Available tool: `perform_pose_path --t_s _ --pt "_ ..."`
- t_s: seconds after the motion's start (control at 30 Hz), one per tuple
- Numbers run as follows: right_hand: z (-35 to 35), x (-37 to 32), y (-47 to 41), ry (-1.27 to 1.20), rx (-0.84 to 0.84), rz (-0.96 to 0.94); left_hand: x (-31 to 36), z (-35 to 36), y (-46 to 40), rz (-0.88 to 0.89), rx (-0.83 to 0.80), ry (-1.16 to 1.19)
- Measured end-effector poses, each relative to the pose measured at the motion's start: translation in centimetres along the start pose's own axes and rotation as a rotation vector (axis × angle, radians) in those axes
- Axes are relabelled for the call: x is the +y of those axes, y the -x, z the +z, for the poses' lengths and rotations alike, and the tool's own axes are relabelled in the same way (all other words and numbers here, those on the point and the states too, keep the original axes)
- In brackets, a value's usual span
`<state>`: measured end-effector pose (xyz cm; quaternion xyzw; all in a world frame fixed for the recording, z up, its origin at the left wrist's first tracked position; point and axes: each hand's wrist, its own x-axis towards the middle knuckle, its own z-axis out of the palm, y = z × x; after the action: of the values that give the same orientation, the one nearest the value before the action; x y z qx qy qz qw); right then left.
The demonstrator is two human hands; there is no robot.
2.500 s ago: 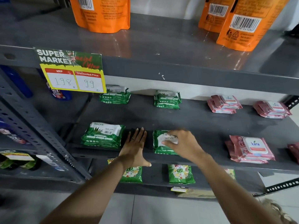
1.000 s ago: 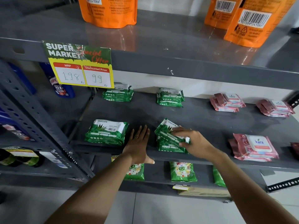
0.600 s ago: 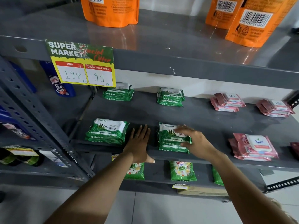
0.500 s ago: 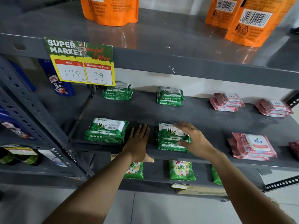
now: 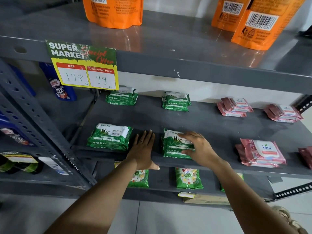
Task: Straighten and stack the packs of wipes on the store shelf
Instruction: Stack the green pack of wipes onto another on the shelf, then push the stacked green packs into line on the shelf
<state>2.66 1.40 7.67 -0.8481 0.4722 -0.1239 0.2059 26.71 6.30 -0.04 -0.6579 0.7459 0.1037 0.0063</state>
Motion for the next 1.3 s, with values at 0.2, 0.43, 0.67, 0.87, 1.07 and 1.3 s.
perform_pose_path --t_s 0.2,0.43,0.67,0.87,1.07,1.3 --pt "0.3 0.2 0.3 -0.006 0.0 -0.018 -0.1 0.1 0.1 -0.005 0.003 0.002" --pt "0.6 0.3 0.3 -0.006 0.0 -0.025 0.1 -0.2 0.3 -0.007 0.014 0.014" --pt "0.2 0.9 0.4 -0.064 -0.033 -0.016 0.1 -0.2 0.3 -0.012 0.014 0.019" --pt "-5.3 5.2 3.0 0.001 0.235 0.157 0.3 -0.1 0.0 -0.026 0.019 -0.005" --pt "-10.5 10.8 8.1 0.017 0.411 0.397 0.0 0.5 -0.1 -0.001 0.088 0.022" --pt "-10.8 15.2 10.3 0.155 0.214 0.555 0.0 0.4 0.1 -0.007 0.054 0.004"
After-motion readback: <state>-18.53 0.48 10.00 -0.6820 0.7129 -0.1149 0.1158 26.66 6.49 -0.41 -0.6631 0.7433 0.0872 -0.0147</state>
